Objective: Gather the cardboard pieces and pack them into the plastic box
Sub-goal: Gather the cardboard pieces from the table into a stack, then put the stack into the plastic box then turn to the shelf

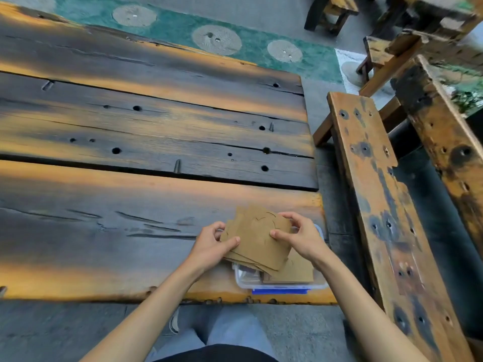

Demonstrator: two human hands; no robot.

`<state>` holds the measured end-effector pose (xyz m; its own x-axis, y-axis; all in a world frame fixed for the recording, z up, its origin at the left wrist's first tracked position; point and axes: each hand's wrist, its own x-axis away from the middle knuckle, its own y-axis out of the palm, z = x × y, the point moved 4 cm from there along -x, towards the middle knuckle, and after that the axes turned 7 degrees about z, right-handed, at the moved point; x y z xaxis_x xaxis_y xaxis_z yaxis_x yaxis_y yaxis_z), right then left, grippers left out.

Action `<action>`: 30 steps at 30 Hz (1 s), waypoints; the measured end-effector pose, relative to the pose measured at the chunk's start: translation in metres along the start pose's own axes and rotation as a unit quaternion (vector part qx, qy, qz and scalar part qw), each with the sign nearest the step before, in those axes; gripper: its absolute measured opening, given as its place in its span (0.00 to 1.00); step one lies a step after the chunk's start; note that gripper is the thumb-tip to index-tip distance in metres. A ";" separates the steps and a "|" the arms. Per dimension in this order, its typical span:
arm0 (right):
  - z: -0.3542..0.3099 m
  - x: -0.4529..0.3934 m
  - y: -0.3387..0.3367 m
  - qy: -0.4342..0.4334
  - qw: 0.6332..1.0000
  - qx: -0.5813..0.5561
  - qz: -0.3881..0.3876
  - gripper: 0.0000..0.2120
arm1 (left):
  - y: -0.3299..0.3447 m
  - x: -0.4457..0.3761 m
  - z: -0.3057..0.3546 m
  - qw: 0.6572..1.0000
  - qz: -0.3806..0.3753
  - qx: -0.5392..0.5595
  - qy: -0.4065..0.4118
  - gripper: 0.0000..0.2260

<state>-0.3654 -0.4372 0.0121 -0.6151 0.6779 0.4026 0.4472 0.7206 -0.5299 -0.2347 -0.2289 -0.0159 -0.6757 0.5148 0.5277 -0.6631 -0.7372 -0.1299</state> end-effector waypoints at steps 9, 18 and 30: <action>0.058 -0.019 -0.047 -0.025 0.986 0.167 -0.006 0.26 | 0.082 -0.001 -0.021 0.994 0.019 -0.108 -0.009 0.10; 0.079 -0.046 -0.040 -0.100 0.907 0.402 -0.074 0.21 | 0.122 -0.006 -0.042 0.982 0.032 -0.177 -0.055 0.07; 0.069 -0.042 -0.034 -0.173 0.831 0.524 -0.069 0.19 | 0.138 -0.001 -0.049 0.939 0.100 -0.306 -0.118 0.14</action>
<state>-0.3996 -0.5005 -0.0384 -0.8449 0.3852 0.3711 -0.3434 0.1413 -0.9285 -0.3412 -0.3094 -0.0757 -0.7647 0.2277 0.6028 -0.6396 -0.3813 -0.6674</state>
